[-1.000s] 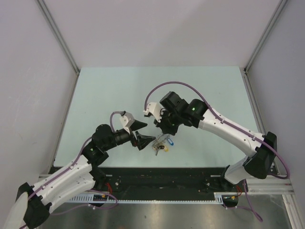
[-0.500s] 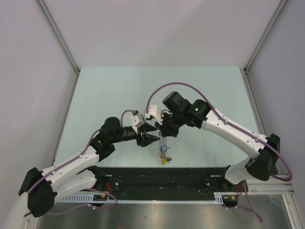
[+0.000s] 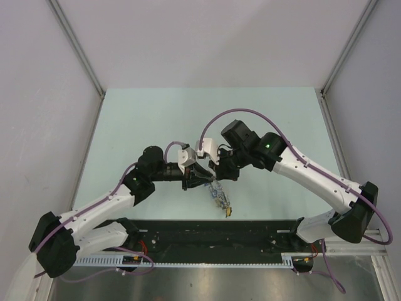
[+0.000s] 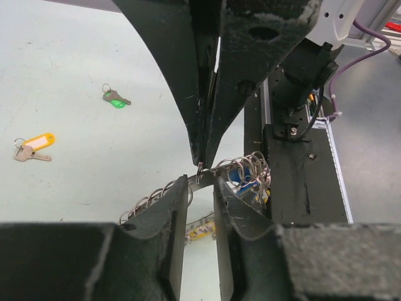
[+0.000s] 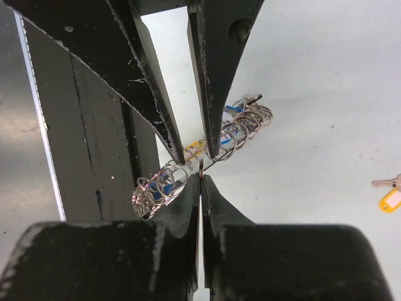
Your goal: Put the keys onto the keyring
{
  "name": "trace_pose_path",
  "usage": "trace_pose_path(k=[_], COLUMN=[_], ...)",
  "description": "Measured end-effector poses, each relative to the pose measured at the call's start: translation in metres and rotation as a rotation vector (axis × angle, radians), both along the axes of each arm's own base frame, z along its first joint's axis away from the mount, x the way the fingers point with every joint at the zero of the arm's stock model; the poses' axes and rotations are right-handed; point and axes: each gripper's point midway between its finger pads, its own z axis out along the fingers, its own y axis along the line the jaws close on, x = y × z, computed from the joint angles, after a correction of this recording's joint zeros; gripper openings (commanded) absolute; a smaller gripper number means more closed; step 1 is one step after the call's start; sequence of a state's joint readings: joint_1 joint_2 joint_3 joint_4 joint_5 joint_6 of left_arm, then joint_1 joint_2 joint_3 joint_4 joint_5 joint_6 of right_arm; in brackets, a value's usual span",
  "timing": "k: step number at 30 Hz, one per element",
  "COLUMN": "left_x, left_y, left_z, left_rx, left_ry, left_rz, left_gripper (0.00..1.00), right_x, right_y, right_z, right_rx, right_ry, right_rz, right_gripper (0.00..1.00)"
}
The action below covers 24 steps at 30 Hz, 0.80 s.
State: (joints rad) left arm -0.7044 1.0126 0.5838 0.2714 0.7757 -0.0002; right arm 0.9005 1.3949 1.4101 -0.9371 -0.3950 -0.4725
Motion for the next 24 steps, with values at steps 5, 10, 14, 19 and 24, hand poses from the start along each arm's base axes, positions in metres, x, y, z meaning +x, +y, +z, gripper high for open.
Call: trace_pose_path(k=[5,10,14,19,24], left_x=[-0.0002,0.0014,0.0038,0.0040,0.0037], left_y=[-0.0012,-0.0025,-0.0041,-0.0065,-0.0083], left_z=[0.0003,0.0023,0.0036,0.0051,0.0080], left_rx=[0.005,0.011,0.016,0.014,0.001], left_ry=[0.002,-0.008,-0.017,-0.025,-0.037], left_rz=[-0.007,-0.003,-0.001,-0.007,-0.009], left_gripper=[0.23,0.24,0.24,0.25,0.24], right_x=[0.0002,-0.0001,-0.0002,-0.0009,-0.0018], right_y=[-0.0010,-0.0017,-0.0026,-0.0045,-0.0049], right_z=[0.0005,0.0026,0.0044,0.0058,0.0070], right_rx=[0.001,0.006,0.011,0.011,0.019], right_ry=[-0.001,-0.004,-0.004,-0.004,-0.004], right_rz=[-0.003,-0.005,-0.011,-0.013,-0.011], right_gripper=[0.00,0.00,0.00,0.00,0.00])
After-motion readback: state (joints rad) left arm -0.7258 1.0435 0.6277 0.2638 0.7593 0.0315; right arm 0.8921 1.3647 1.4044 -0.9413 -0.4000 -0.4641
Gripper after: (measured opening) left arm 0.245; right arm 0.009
